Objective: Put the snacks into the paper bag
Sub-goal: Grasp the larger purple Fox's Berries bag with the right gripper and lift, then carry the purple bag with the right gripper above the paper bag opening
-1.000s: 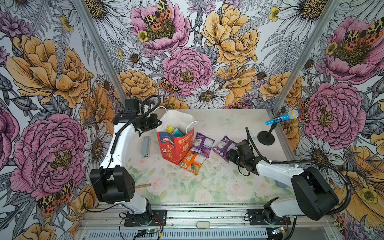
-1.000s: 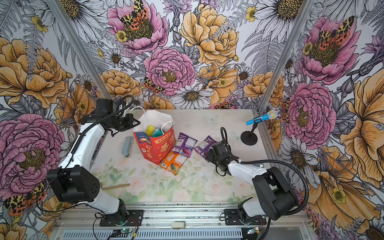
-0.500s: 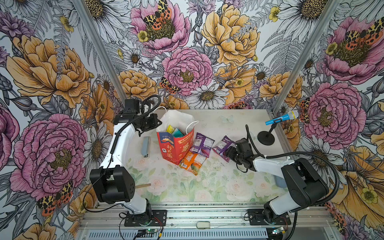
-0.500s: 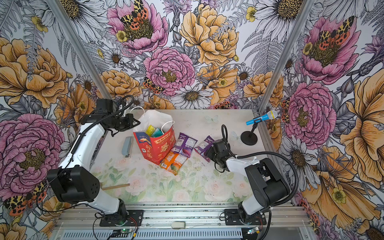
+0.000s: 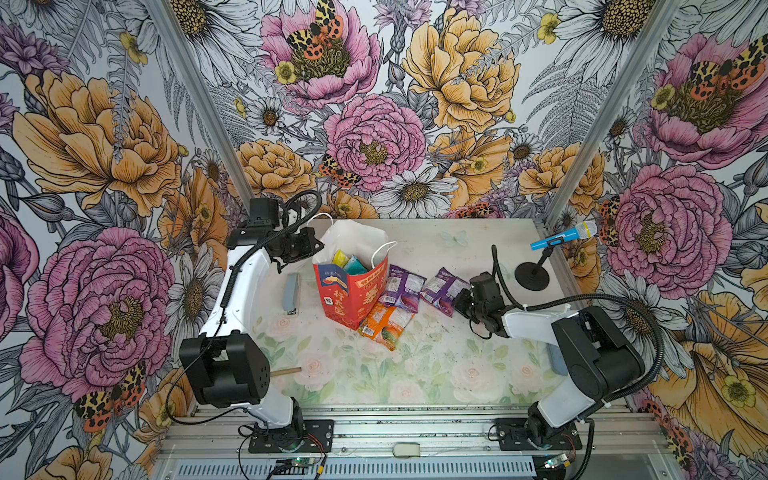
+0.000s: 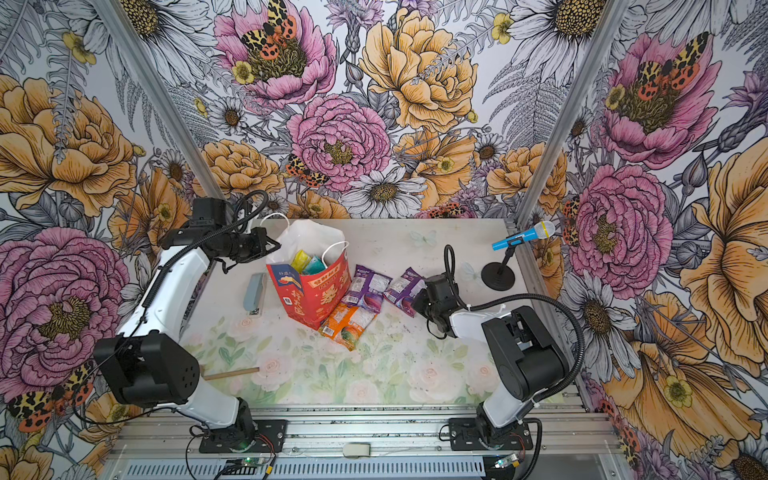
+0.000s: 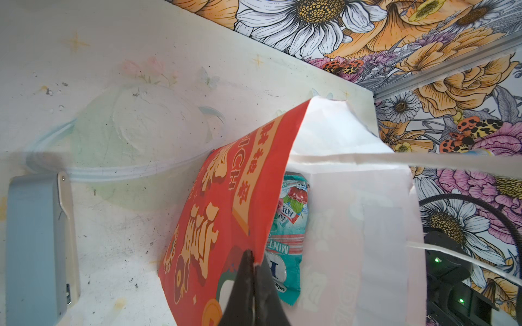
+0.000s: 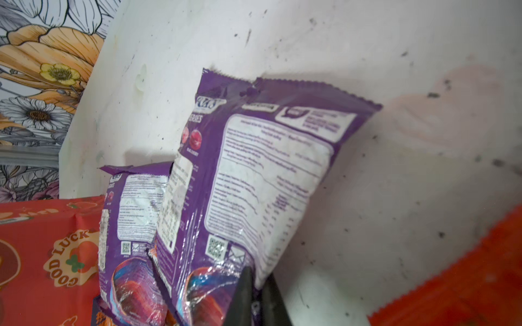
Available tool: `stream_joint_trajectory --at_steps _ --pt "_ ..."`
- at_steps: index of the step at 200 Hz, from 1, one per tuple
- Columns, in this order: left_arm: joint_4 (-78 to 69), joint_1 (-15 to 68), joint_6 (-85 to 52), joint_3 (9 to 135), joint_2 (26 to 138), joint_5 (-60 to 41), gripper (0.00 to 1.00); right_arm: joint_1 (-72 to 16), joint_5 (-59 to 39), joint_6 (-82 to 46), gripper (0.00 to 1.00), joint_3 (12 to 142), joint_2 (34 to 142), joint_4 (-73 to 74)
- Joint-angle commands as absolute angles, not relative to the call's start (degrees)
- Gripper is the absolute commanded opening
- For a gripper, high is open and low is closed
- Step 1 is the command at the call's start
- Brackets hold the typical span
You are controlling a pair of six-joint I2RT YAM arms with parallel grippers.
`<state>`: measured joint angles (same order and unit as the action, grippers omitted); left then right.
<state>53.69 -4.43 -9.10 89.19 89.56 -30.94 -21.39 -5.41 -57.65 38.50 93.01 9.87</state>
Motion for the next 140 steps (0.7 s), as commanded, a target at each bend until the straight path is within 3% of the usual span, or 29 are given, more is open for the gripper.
stream_joint_trajectory --at_steps 1,140 --pt "53.3 -4.7 -9.7 88.5 88.9 -30.9 0.00 -21.4 -6.6 -56.2 0.00 40.1 91.7 11.2" --pt "53.3 -4.6 -9.8 88.5 88.9 -30.8 0.00 -22.5 -4.5 -50.9 0.00 47.1 72.8 -3.1"
